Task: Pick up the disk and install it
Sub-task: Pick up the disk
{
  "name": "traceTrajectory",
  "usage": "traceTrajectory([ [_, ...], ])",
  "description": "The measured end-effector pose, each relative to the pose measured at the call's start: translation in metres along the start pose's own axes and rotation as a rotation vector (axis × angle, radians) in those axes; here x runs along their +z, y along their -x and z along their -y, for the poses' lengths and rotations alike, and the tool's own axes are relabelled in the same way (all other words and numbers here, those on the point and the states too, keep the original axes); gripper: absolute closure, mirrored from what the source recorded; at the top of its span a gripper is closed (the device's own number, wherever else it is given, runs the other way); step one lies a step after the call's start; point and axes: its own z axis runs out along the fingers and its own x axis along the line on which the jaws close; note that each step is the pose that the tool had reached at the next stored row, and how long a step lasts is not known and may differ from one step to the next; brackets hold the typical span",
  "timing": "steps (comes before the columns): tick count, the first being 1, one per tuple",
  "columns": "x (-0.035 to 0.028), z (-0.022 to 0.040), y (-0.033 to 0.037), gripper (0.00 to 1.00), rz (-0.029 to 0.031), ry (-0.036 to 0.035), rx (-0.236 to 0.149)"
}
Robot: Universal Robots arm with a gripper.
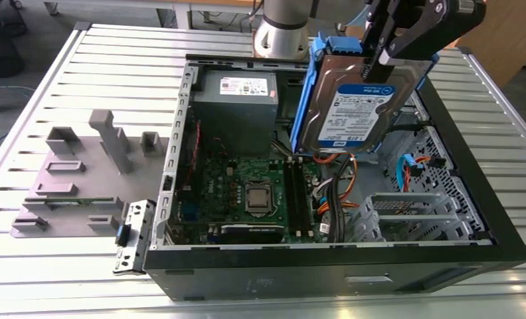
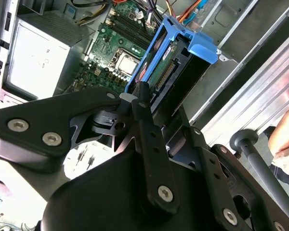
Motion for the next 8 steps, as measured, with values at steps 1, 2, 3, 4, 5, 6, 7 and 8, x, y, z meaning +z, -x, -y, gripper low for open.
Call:
traceTrajectory([
  [1, 0.0000, 0.0000, -0.0018, 0.65, -0.0001, 0.0001, 0.000],
  [2, 0.0000, 0.0000, -0.0036, 0.65, -0.0001, 0.0000, 0.000],
  [3, 0.0001, 0.0000, -0.0055, 0.65, 0.0000, 0.0000, 0.000],
  [4, 0.0001, 0.0000, -0.0075, 0.65, -0.0001, 0.0000, 0.000],
  [5, 0.0000, 0.0000, -0.0096, 0.65, -0.0002, 0.0001, 0.000],
  [6, 0.0001, 0.0000, -0.0116, 0.65, -0.0001, 0.0001, 0.000],
  [7, 0.0001, 0.0000, -0.0140, 0.65, -0.0001, 0.0000, 0.000],
  [8, 0.0001, 0.0000, -0.0164, 0.65, -0.0001, 0.0000, 0.000],
])
